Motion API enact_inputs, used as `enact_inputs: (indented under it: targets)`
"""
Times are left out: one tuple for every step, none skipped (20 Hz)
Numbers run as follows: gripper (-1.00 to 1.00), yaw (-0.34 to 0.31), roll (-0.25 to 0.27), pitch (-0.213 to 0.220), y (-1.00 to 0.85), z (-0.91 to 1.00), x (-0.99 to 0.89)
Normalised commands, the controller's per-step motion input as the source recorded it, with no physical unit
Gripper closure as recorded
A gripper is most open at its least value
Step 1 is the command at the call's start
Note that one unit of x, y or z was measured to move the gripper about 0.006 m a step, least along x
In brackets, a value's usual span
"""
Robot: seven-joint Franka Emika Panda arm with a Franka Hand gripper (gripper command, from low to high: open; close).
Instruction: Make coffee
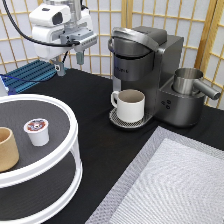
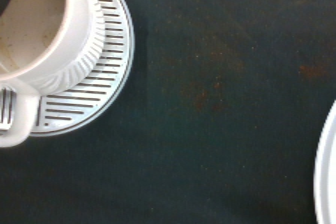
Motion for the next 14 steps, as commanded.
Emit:
enact_inputs:
  targets:
    - [-1.00, 0.000, 0.000, 0.000, 0.00, 0.00, -0.03]
    - [-1.00, 0.000, -0.004, -0.001, 0.03, 0.10, -0.02]
    - [-1.00, 0.003, 0.028, 0.000, 0.00, 0.30, 0.18]
    - [-1.00, 0.012, 0.075, 0.000, 0.00, 0.71, 0.31]
    - [-1.00, 0.002, 0.108, 0.018, 0.00, 0.91, 0.53]
    - [-1.00, 0.000, 0.073, 0.010, 0.00, 0.95, 0.65]
    - [-1.00, 0.002, 0.104, 0.026, 0.00, 0.98, 0.75]
    - [-1.00, 0.009, 0.103, 0.034, 0.00, 1.00, 0.81]
    - [-1.00, 0.020, 0.108, 0.051, 0.00, 1.00, 0.85]
    - [-1.00, 0.017, 0.098, 0.056, 0.00, 1.00, 0.90]
    - [-1.00, 0.028, 0.101, 0.058, 0.00, 1.00, 0.92]
    - [-1.00, 0.043, 0.103, 0.071, 0.00, 1.00, 0.98]
    - [-1.00, 0.050, 0.098, 0.074, 0.01, 1.00, 0.99]
    - [-1.00, 0.054, 0.099, 0.092, 0.01, 0.93, 0.95]
